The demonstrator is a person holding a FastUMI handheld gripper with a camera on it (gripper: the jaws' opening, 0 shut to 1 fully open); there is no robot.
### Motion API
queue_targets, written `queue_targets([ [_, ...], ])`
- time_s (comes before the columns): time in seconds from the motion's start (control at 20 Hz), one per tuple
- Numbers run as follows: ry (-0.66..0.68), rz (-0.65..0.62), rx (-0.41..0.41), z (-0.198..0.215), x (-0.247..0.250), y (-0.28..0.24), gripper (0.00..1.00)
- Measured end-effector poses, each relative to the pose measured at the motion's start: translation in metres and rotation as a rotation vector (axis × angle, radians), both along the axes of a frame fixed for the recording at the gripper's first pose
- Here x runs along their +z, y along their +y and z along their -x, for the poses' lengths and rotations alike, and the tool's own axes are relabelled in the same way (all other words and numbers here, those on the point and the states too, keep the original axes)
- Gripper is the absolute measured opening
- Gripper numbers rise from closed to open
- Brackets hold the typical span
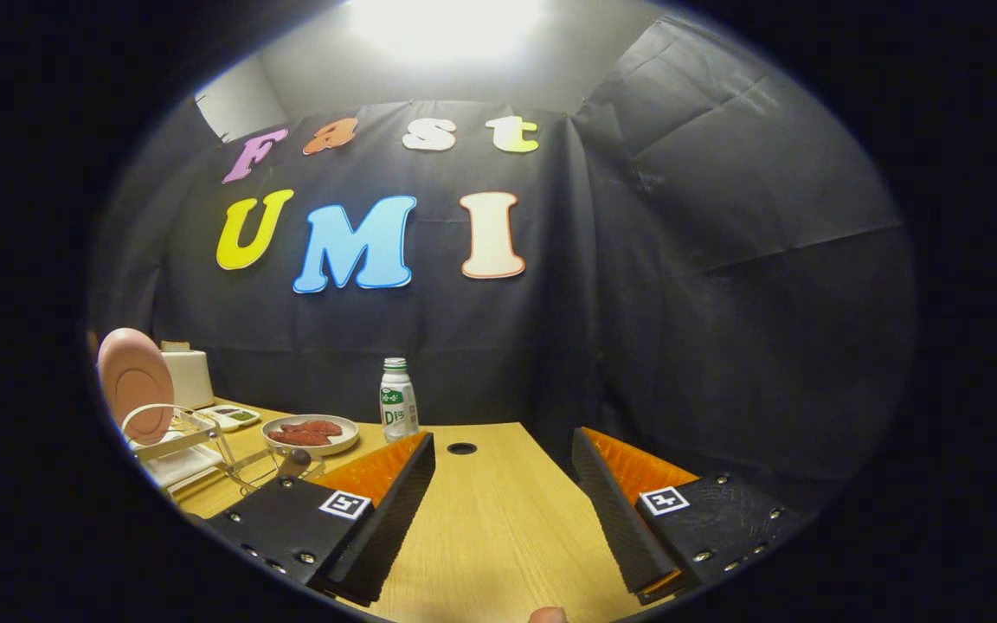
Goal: Take the plate from the dish rack, then take the spoon from the basket and place it into the plate.
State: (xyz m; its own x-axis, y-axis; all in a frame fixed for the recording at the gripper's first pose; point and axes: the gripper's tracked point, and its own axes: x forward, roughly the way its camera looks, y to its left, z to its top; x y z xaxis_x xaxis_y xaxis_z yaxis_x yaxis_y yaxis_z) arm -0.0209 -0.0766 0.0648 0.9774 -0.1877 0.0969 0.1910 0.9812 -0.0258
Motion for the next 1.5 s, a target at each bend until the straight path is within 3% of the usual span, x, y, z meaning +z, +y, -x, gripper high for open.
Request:
queue_targets([
  [0.4,0.03,0.001,-0.035,0.083,0.042,0.024,0.97],
  [0.7,0.06,-0.028,0.062,0.112,0.076,0.112,0.97],
  [1.15,0.304,-0.137,0.366,0.082,0.096,0.278,0.97],
  [1.5,0.498,-0.196,0.486,0.04,0.083,0.373,0.98],
])
